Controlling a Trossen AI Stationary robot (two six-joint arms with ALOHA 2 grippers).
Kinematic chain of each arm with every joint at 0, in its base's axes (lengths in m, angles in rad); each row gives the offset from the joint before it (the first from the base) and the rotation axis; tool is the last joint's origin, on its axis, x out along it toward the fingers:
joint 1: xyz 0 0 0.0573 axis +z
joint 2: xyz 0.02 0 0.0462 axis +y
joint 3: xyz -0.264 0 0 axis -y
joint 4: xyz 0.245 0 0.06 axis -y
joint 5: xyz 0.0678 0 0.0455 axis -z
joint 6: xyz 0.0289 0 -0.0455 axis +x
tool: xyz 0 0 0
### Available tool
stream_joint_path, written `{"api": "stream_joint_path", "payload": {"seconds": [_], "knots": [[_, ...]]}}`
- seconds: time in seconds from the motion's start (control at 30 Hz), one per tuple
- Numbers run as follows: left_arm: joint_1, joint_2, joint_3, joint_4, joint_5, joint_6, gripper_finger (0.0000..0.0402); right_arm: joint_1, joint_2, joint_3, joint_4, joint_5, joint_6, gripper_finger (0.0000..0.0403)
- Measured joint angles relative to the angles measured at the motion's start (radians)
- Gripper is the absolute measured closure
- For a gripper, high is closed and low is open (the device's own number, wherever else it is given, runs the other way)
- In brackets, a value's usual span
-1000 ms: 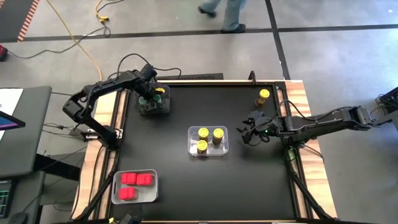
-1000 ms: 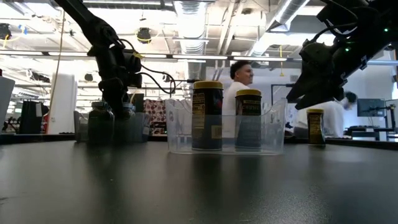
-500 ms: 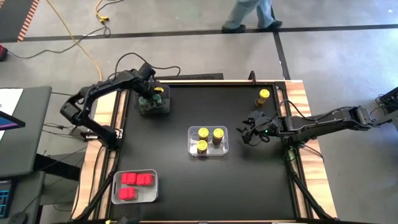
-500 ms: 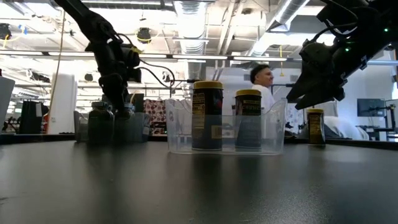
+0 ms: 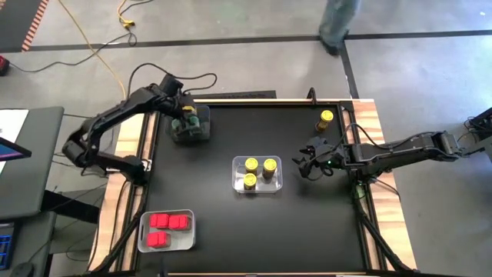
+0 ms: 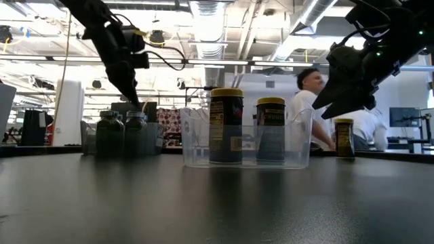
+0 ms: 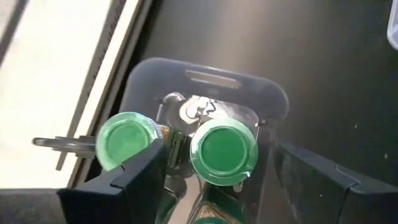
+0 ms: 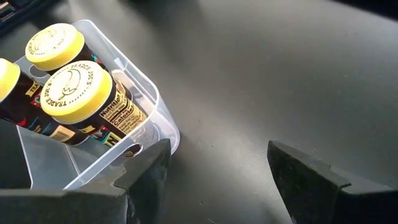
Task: Sort spices by type
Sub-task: Put the yellow seasoning bottle into the transparent bin
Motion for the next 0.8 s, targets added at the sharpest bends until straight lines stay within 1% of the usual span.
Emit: {"api": "stream_joint_path", "payload": {"seconds": [0.2, 0.37, 0.47, 0.67, 0.73, 0.8], "knots": [[0.000, -0.083, 0.000, 0.000, 0.000, -0.046, 0.0125, 0.000, 0.000, 0.000, 0.004, 0.000, 0.001, 0.0107], [0.000, -0.147, 0.000, 0.001, 0.000, -0.132, 0.0125, 0.000, 0.000, 0.000, 0.004, 0.000, 0.002, 0.0107], [0.000, -0.175, 0.000, 0.003, 0.000, -0.234, 0.0125, 0.000, 0.000, 0.000, 0.004, 0.000, 0.002, 0.0107], [0.000, -0.209, 0.000, 0.009, 0.000, -0.516, 0.0125, 0.000, 0.000, 0.000, 0.004, 0.000, 0.002, 0.0107], [-0.001, -0.211, 0.000, 0.009, 0.000, -0.565, 0.0125, 0.000, 0.000, 0.000, 0.004, 0.000, 0.002, 0.0107], [-0.004, -0.210, 0.000, 0.009, 0.000, -0.584, 0.0125, 0.000, 0.000, 0.000, 0.004, -0.001, 0.001, 0.0107]]}}
